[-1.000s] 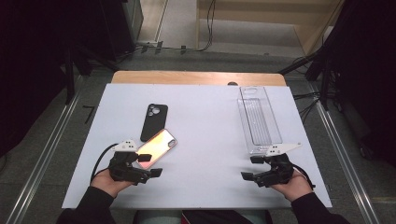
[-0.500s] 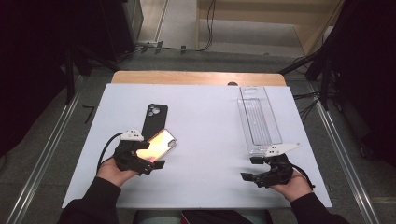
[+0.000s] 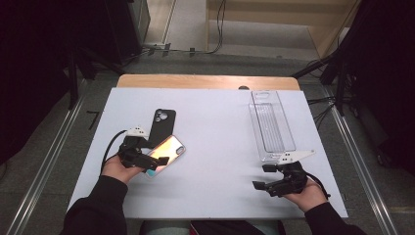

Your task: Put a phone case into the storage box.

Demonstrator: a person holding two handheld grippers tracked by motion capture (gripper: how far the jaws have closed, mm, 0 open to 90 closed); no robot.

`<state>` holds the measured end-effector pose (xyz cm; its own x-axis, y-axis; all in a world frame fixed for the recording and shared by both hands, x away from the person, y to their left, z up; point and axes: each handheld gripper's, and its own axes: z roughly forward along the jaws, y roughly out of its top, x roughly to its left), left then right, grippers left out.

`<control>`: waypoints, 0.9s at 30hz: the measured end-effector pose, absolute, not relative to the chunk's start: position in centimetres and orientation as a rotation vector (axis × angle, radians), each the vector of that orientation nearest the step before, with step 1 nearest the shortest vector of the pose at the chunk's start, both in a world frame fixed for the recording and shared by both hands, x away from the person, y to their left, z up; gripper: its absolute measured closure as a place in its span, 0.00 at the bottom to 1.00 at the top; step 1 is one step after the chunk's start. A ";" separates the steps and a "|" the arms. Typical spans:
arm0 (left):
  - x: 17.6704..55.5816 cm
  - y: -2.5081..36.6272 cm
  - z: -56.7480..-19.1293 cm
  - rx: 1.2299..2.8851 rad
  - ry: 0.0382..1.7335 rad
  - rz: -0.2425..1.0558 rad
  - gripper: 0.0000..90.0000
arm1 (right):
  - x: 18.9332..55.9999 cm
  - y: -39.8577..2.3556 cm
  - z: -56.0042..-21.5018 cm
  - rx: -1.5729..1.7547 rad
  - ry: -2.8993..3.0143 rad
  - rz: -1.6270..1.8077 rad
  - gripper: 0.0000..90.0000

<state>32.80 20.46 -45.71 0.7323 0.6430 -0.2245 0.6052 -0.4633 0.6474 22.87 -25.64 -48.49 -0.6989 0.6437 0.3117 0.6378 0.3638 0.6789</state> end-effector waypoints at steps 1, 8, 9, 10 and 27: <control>32.9 20.5 -45.8 2.200 0.942 0.067 0.00 | 22.9 -25.6 -48.5 1.214 2.589 1.283 0.21; 33.2 21.0 -46.3 2.217 0.960 0.079 0.00 | 22.8 -25.6 -48.5 1.216 2.588 1.281 0.21; 33.3 21.1 -46.3 2.226 0.964 0.087 0.00 | 22.8 -25.6 -48.5 1.217 2.588 1.281 0.21; 33.3 21.2 -46.5 2.228 0.966 0.084 0.00 | 22.8 -25.6 -48.5 1.215 2.590 1.280 0.21; 33.0 21.3 -48.0 2.297 0.993 0.053 0.04 | 22.8 -25.6 -48.5 1.214 2.592 1.276 0.21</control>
<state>33.04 21.28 -48.01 0.7153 0.6690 -0.2016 0.6439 -0.5191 0.5620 22.81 -25.61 -48.48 -0.6997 0.6441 0.3091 0.6379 0.3684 0.6763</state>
